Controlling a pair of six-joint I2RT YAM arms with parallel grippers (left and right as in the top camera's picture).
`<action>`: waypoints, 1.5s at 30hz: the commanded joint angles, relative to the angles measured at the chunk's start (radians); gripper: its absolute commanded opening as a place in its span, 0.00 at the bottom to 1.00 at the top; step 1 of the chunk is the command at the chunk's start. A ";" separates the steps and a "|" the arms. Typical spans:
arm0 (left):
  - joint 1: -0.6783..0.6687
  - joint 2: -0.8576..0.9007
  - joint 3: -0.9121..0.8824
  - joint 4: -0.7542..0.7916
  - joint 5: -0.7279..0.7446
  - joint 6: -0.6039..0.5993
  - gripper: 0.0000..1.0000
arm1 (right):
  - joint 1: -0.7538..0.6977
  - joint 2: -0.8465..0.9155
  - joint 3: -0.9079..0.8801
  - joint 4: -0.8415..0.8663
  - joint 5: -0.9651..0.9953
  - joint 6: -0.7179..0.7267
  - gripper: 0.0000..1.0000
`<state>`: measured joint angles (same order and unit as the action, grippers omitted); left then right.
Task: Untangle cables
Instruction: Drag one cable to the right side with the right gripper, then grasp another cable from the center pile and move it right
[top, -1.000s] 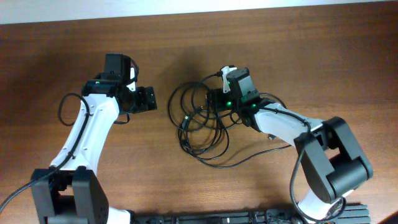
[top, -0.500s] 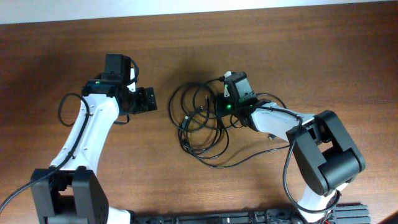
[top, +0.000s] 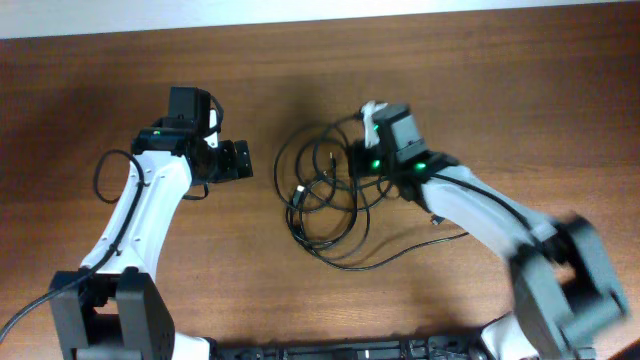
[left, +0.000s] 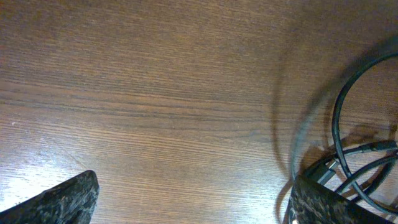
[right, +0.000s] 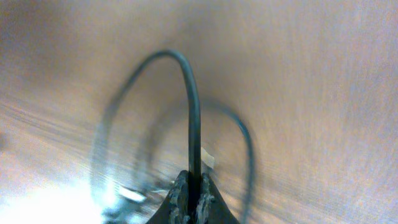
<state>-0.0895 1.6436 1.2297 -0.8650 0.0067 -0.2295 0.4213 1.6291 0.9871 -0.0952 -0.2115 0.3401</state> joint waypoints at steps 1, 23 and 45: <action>0.002 -0.008 0.002 0.000 -0.003 -0.009 0.99 | -0.006 -0.267 0.069 -0.003 -0.113 -0.022 0.04; 0.002 -0.008 0.002 -0.001 -0.003 -0.009 0.99 | -0.522 -0.348 0.069 -0.620 0.803 0.200 0.04; 0.002 -0.008 0.002 0.000 0.015 -0.009 0.99 | -0.430 -0.119 0.067 -0.771 -0.247 -0.127 0.95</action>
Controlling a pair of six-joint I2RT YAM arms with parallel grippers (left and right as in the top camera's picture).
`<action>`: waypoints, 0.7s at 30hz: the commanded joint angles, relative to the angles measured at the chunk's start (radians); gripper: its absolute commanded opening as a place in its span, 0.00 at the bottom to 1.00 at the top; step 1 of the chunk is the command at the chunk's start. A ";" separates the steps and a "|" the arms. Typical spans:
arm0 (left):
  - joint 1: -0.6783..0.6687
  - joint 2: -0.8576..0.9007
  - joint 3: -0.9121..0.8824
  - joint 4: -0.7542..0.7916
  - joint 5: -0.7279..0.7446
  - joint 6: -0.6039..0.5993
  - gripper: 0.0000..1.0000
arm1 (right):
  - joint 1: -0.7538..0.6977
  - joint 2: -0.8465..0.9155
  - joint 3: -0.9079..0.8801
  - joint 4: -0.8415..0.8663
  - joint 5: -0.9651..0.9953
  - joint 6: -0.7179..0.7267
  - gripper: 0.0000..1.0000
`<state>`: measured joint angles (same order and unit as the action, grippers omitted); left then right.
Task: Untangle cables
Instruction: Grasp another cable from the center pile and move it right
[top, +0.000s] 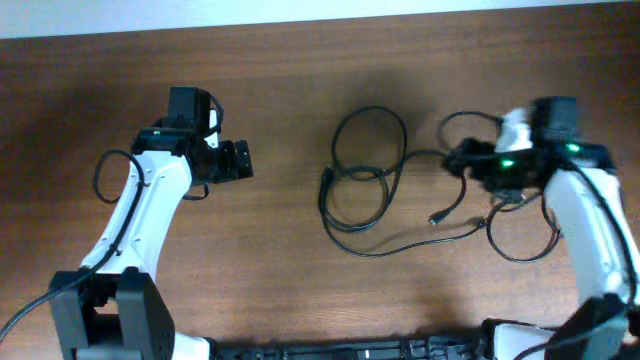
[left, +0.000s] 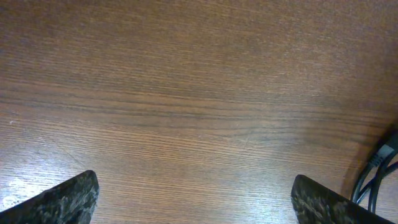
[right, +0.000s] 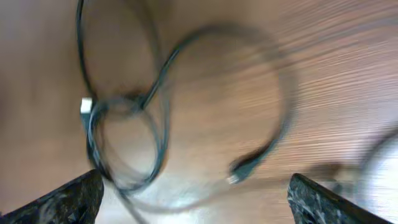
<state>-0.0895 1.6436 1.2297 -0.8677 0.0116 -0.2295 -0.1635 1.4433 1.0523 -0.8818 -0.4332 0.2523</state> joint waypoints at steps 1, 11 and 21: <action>0.002 -0.008 0.002 0.002 0.011 -0.009 0.99 | 0.222 0.105 0.002 0.047 -0.006 -0.039 0.95; 0.002 -0.008 0.002 0.002 0.011 -0.009 0.99 | 0.485 0.475 0.002 0.270 0.157 0.079 0.13; 0.002 -0.008 0.002 0.001 0.011 -0.010 0.99 | 0.492 0.222 0.424 -0.156 0.059 0.039 0.04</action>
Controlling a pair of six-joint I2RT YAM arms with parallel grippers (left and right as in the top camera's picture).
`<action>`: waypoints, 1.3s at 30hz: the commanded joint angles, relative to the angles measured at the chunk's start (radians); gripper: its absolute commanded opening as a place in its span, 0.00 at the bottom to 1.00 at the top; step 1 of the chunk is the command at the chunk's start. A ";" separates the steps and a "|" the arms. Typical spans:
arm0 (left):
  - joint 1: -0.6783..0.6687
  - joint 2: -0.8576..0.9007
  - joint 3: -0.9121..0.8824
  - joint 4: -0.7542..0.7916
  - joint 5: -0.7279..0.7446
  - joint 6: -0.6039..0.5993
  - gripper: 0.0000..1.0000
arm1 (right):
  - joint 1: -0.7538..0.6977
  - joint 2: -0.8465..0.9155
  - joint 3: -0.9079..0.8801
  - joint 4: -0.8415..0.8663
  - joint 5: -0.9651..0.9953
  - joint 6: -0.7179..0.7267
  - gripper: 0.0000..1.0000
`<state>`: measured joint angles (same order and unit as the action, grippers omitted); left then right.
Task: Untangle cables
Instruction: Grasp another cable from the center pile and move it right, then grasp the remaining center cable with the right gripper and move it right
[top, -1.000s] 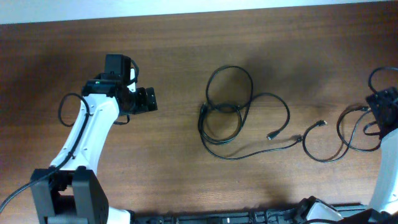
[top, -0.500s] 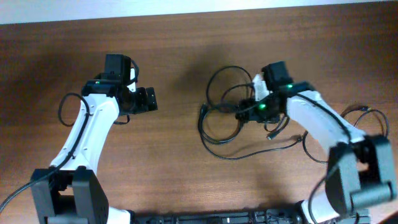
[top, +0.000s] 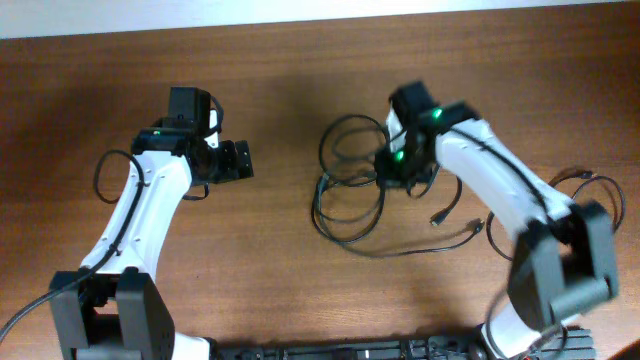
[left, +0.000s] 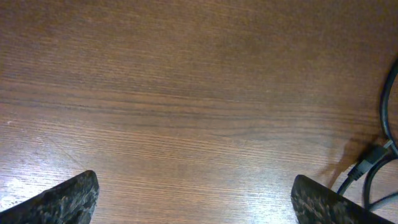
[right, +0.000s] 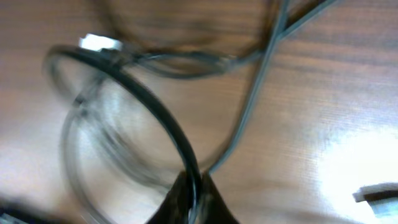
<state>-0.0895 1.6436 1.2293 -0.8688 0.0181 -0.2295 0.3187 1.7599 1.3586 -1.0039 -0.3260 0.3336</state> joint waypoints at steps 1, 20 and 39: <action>0.002 -0.008 0.002 0.002 0.005 -0.010 0.99 | 0.010 -0.134 0.180 -0.055 -0.049 -0.055 0.04; 0.002 -0.008 0.002 0.003 0.005 -0.009 0.99 | -0.249 -0.467 0.412 0.093 1.011 -0.090 0.04; 0.002 -0.008 0.002 -0.001 0.019 -0.010 0.99 | -0.743 -0.081 0.409 -0.269 0.198 -0.010 0.99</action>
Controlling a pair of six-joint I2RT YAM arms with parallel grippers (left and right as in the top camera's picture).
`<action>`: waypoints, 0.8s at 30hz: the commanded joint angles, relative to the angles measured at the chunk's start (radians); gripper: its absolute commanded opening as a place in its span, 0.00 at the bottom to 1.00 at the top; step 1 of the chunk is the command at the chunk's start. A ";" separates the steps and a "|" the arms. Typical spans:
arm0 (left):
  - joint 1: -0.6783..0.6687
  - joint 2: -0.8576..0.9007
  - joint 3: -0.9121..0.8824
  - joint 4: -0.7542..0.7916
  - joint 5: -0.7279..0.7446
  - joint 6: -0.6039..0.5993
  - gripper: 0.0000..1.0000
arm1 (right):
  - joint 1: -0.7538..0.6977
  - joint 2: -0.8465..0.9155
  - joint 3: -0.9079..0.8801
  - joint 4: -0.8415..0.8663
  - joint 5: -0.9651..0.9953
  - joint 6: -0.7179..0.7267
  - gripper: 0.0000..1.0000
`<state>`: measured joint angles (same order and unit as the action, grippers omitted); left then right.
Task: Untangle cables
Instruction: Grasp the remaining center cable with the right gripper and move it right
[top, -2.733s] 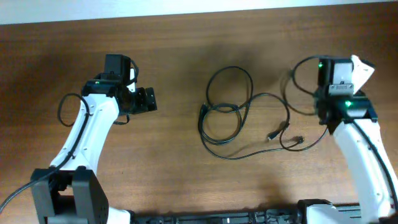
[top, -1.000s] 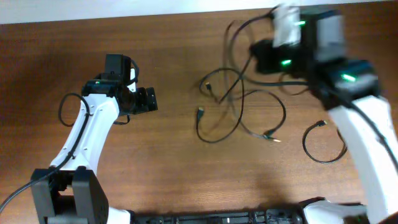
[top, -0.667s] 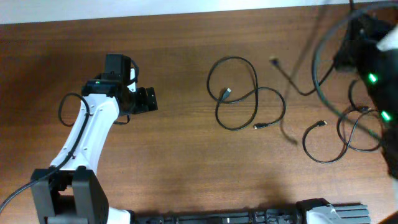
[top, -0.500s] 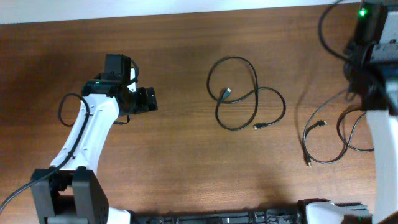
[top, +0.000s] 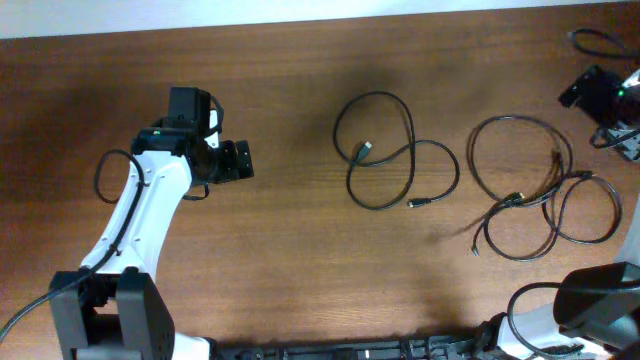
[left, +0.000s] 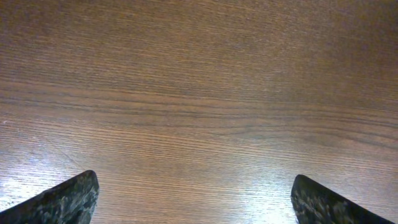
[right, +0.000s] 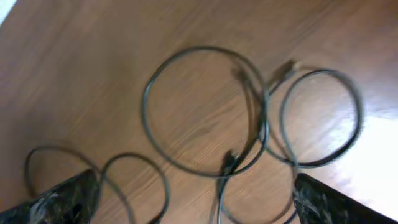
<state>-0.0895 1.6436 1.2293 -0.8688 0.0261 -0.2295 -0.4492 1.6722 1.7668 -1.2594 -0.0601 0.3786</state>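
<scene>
One black cable (top: 362, 152) lies by itself in loose loops at the middle of the wooden table (top: 280, 260). To the right is a second group of black cables (top: 515, 198), whose rings overlap each other. The right wrist view looks down on those rings (right: 205, 48), with part of the middle cable (right: 124, 158) at lower left. My right gripper (top: 588, 93) (right: 196, 199) is open and empty at the far right back. My left gripper (top: 238, 160) (left: 196, 199) is open over bare wood, left of the middle cable.
Another thin black cable (top: 600, 40) curls at the back right corner. The left arm's own lead (top: 105, 175) loops beside its forearm. The table's back edge (top: 300, 22) meets a white surface.
My right gripper was shut on a cable loop in the middle pile and is now open at the far right back. The cables lie in two separate groups. The left wrist view no longer shows any cable.
First my right gripper was shut on a cable in one tangled pile at the centre. Then it was open at the right, with some cable lying there. Then it was shut on a loop back at the centre. Now it is open, with the cables apart. The left arm stayed still.
</scene>
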 joint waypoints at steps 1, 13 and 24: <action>0.002 -0.008 0.002 -0.001 0.011 -0.009 0.99 | 0.051 0.007 -0.001 -0.023 -0.068 -0.084 0.99; 0.002 -0.008 0.002 -0.001 0.011 -0.010 0.99 | 0.602 0.270 -0.213 0.319 -0.059 -0.211 0.99; 0.002 -0.008 0.002 0.000 0.011 -0.010 0.99 | 0.615 0.530 -0.215 0.804 0.027 -0.566 0.85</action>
<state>-0.0895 1.6436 1.2297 -0.8711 0.0296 -0.2295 0.1627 2.1666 1.5513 -0.4622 -0.0490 -0.0593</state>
